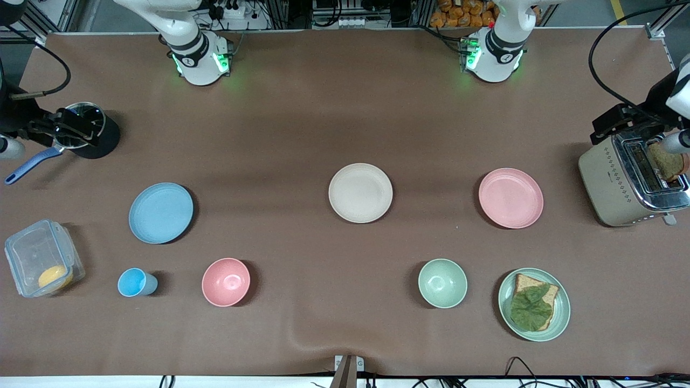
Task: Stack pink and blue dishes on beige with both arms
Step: 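Reach the left gripper to the pink plate while the right gripper reaches the blue plate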
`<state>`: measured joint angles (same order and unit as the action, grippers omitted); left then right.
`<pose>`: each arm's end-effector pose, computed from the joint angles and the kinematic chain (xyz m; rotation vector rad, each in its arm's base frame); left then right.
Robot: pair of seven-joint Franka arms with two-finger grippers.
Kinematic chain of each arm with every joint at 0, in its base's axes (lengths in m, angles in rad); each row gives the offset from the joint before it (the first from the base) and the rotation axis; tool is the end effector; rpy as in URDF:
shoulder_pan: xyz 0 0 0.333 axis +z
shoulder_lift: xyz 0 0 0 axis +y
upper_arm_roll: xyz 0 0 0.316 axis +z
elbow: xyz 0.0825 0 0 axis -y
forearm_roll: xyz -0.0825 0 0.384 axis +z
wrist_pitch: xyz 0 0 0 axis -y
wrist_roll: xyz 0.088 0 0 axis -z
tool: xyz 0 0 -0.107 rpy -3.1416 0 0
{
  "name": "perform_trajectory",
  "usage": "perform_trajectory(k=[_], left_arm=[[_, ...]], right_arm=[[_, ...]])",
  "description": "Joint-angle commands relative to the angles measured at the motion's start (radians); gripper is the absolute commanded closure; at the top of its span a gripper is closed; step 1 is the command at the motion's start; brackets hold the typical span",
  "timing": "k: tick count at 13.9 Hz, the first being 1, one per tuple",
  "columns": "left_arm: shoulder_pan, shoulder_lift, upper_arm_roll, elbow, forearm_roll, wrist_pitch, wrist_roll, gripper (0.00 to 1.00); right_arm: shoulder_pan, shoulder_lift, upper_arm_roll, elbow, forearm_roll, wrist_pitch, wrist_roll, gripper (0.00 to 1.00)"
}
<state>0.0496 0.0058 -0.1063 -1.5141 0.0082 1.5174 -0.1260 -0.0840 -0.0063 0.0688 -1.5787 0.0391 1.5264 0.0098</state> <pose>0.5505 -0.0301 0.6432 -3.1319 -0.1092 0.0028 0.5476 -0.0039 0.6205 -3.1018 0.0375 0.0712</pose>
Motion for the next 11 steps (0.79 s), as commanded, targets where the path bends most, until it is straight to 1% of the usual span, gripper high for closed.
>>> perform_trajectory(k=[1, 4, 5, 7, 9, 11], left_arm=[[0.003, -0.004, 0.000, 0.022, -0.014, -0.029, 0.022, 0.00], [0.003, 0.011, 0.003, 0.022, -0.004, -0.028, 0.022, 0.00], [0.003, 0.034, 0.007, 0.019, -0.001, -0.028, 0.026, 0.00], [0.019, 0.075, 0.011, -0.029, -0.001, -0.007, 0.020, 0.00], [0.045, 0.103, 0.011, -0.110, 0.001, 0.096, 0.022, 0.00], [0.050, 0.112, 0.013, -0.234, 0.001, 0.237, 0.020, 0.00]], right_arm=[[-0.002, -0.020, 0.002, -0.006, 0.007, 0.000, 0.015, 0.00], [-0.002, -0.018, 0.002, -0.007, 0.007, -0.005, 0.015, 0.00], [-0.002, -0.018, 0.002, -0.007, 0.007, -0.005, 0.015, 0.00], [-0.002, -0.018, 0.002, -0.007, 0.007, -0.005, 0.015, 0.00], [-0.002, -0.018, 0.002, -0.007, 0.007, -0.005, 0.015, 0.00], [-0.002, -0.018, 0.002, -0.012, 0.007, -0.006, 0.015, 0.00]])
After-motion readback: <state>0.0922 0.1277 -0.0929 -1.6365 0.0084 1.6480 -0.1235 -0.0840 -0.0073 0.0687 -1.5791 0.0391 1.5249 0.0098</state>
